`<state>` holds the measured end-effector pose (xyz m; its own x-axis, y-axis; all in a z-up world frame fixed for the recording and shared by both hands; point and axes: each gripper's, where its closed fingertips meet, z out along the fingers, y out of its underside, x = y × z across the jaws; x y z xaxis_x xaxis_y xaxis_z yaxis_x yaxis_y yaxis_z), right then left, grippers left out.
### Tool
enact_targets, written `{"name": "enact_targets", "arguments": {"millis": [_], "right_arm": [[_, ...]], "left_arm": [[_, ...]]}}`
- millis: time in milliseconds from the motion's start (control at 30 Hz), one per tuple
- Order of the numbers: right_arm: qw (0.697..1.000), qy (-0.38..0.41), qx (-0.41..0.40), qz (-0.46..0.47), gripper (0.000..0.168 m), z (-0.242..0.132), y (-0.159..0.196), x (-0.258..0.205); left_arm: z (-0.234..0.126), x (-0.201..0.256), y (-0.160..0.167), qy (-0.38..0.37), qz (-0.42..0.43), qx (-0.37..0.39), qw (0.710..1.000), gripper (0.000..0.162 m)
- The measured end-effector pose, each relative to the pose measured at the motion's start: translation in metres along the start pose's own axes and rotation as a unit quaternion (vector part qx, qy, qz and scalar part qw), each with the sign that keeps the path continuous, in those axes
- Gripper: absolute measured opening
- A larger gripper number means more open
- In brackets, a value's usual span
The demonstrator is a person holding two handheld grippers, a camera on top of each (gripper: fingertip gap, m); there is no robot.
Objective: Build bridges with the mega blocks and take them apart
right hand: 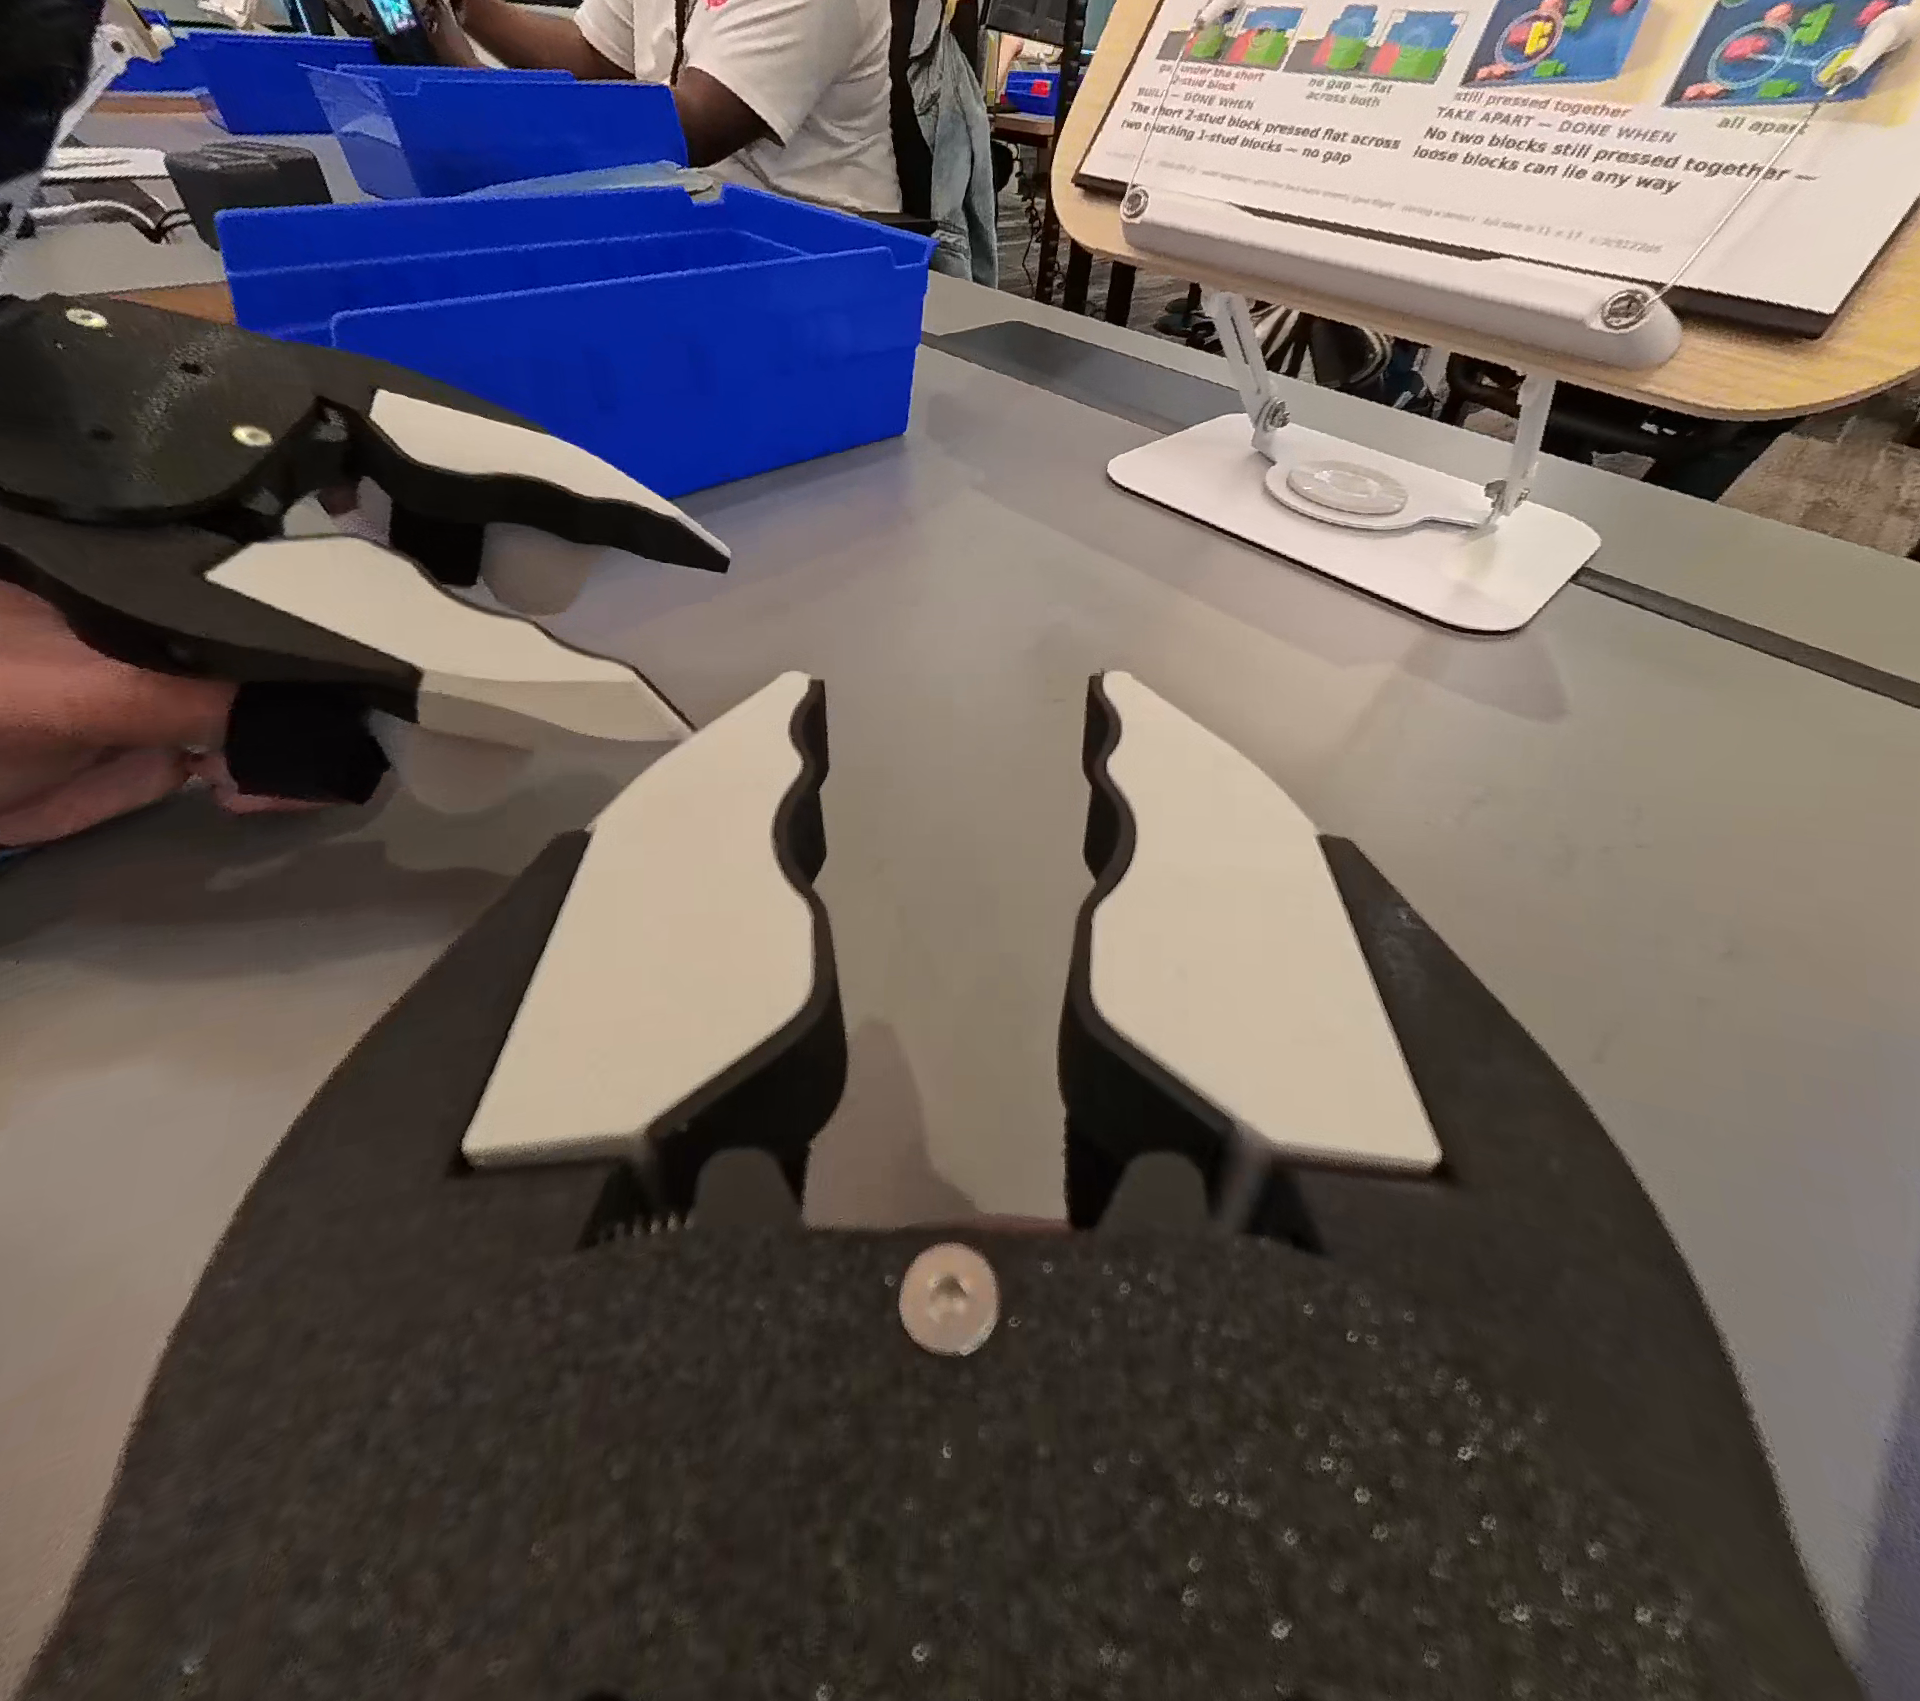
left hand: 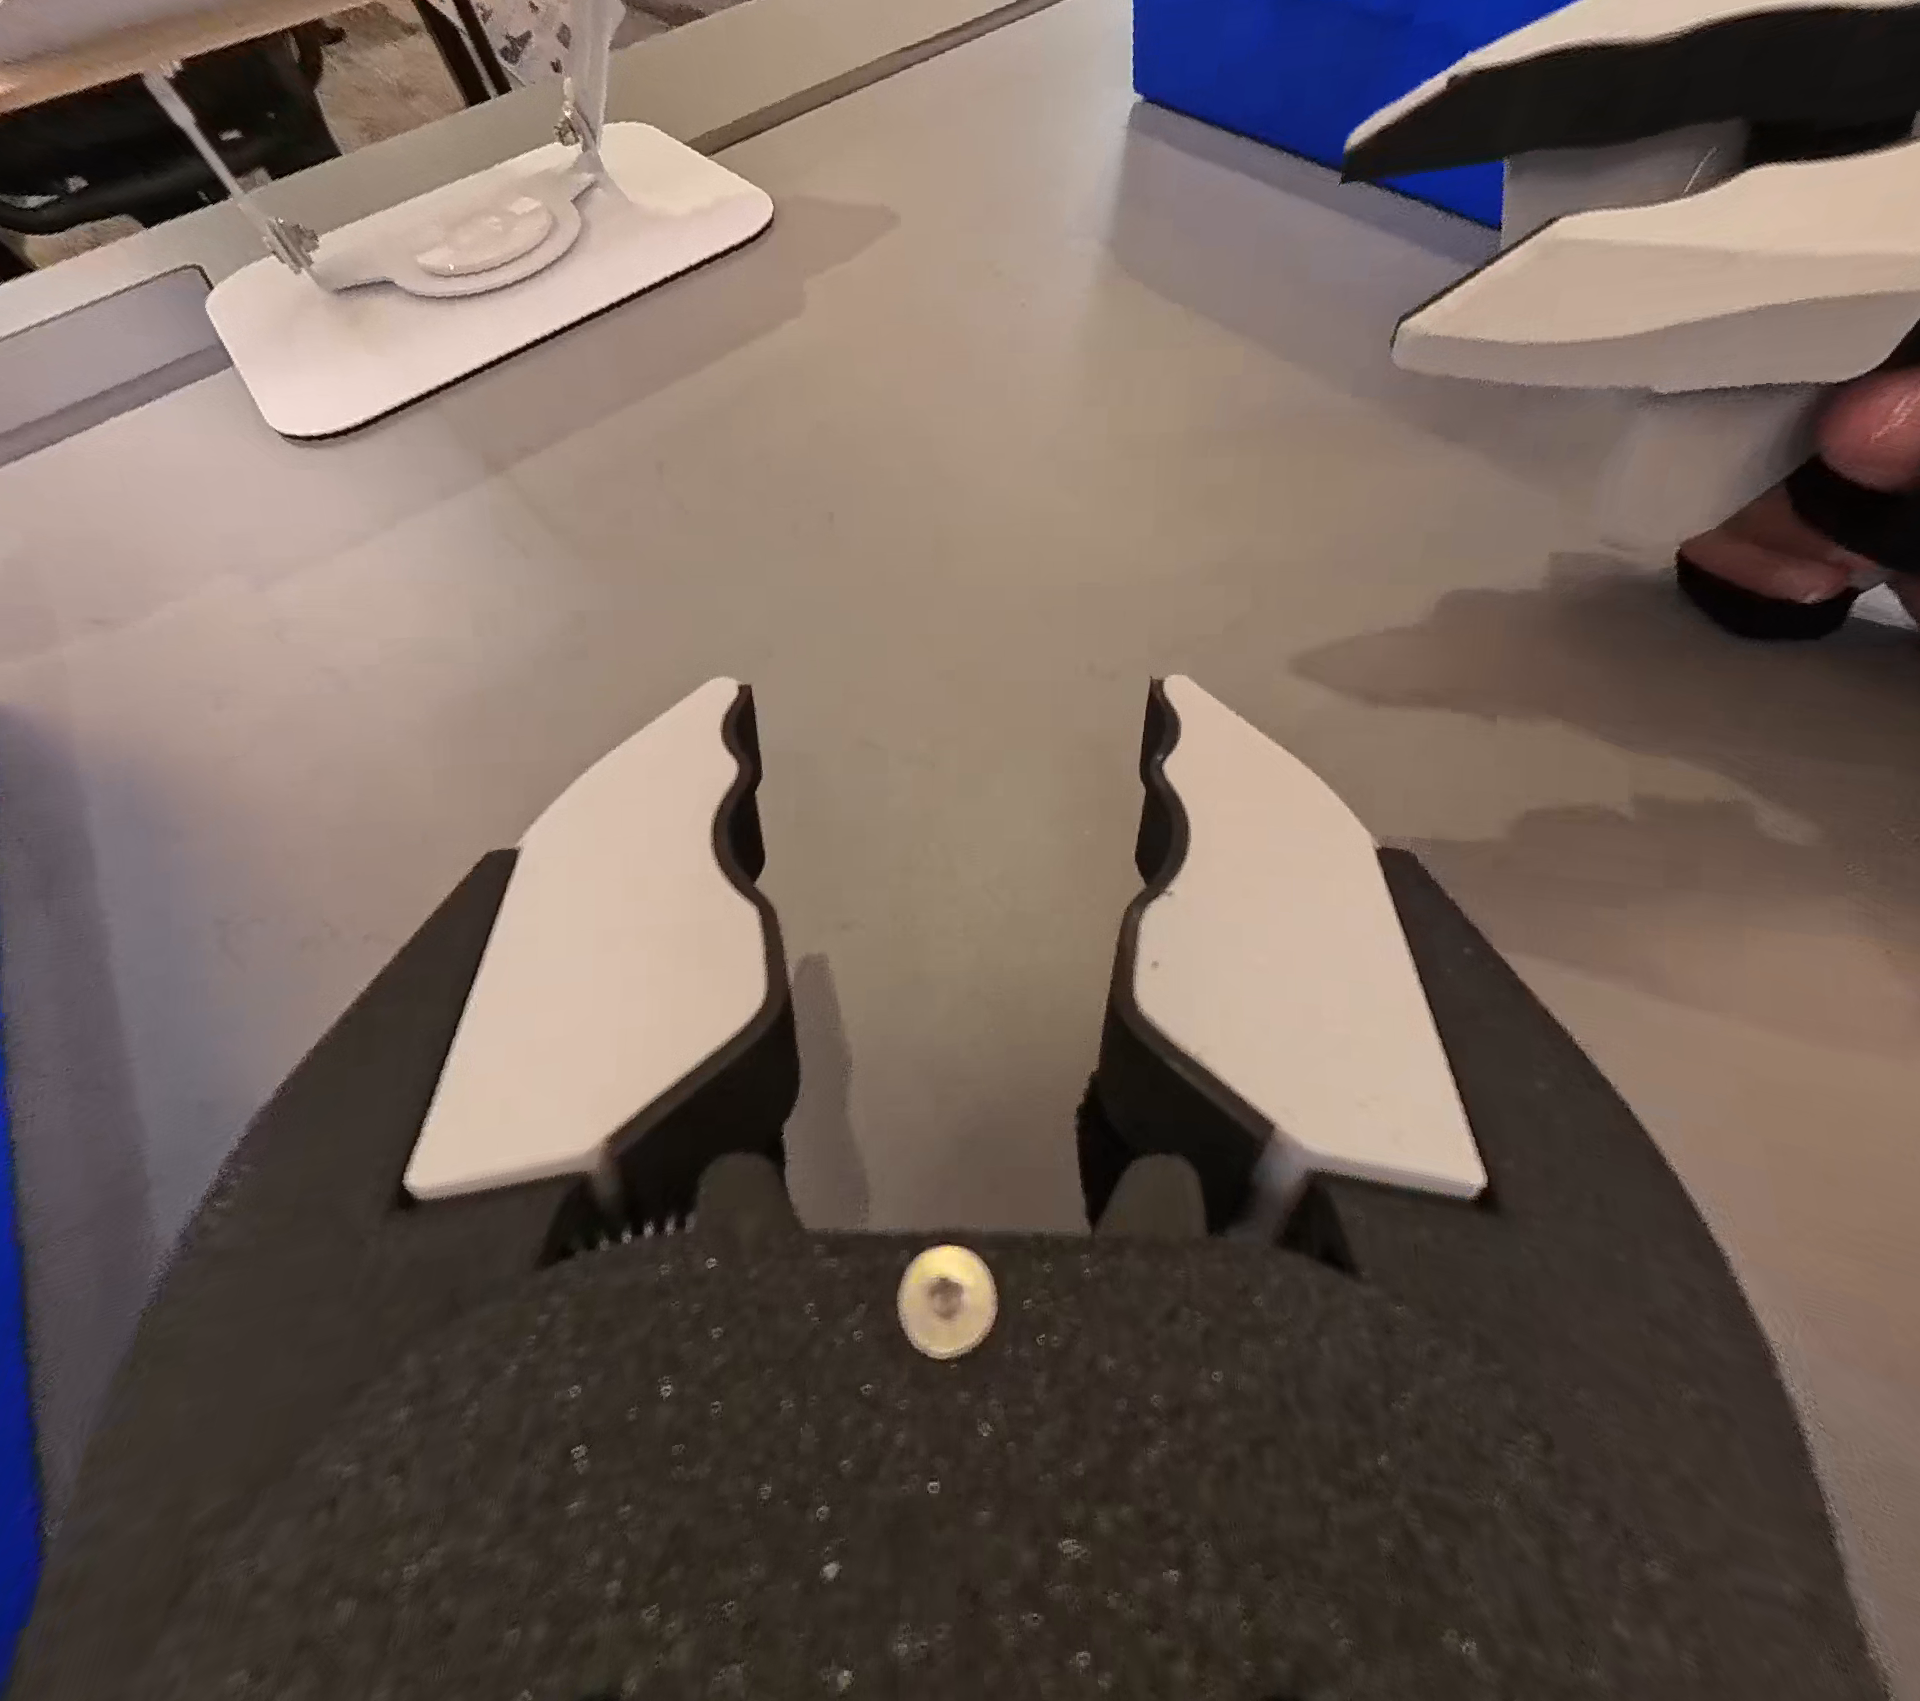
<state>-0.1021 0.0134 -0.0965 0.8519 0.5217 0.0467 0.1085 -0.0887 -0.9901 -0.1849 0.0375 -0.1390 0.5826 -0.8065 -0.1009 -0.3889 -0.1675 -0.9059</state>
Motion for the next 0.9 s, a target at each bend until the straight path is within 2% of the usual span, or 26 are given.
{"name": "enact_targets", "arguments": {"millis": [367,500,567,633,733,800,900], "right_arm": [[0.999,0.007,0.018,0.044,0.044,-0.008,-0.004,0.009],[0.999,0.022,0.025,0.026,0.044,-0.012,-0.008,0.012],[0.998,0.034,0.047,0.014,0.044,-0.026,-0.021,0.018],[0.993,0.089,0.081,0.001,0.044,-0.059,-0.04,0.042],[0.966,0.215,0.144,0.009,0.044,-0.139,-0.061,0.105],[0.94,0.314,0.131,0.01,0.044,-0.197,-0.048,0.159],[0.908,0.41,0.051,0.065,0.051,-0.26,0.002,0.224]], "left_arm": [[-0.003,0.002,0.002,0.001,-0.001,-0.001,1.0,0.071],[-0.004,0.004,0.003,-0.003,0.01,-0.002,1.0,0.071],[-0.003,0.011,0.001,0.001,0.009,-0.004,1.0,0.071],[0.0,0.033,-0.014,0.028,-0.017,0.011,0.999,0.071],[0.014,0.093,-0.058,0.079,-0.057,0.038,0.994,0.071],[0.039,0.138,-0.079,0.086,-0.044,0.026,0.995,0.072],[0.096,0.197,-0.096,0.081,-0.018,0.0,0.997,0.074]]}}
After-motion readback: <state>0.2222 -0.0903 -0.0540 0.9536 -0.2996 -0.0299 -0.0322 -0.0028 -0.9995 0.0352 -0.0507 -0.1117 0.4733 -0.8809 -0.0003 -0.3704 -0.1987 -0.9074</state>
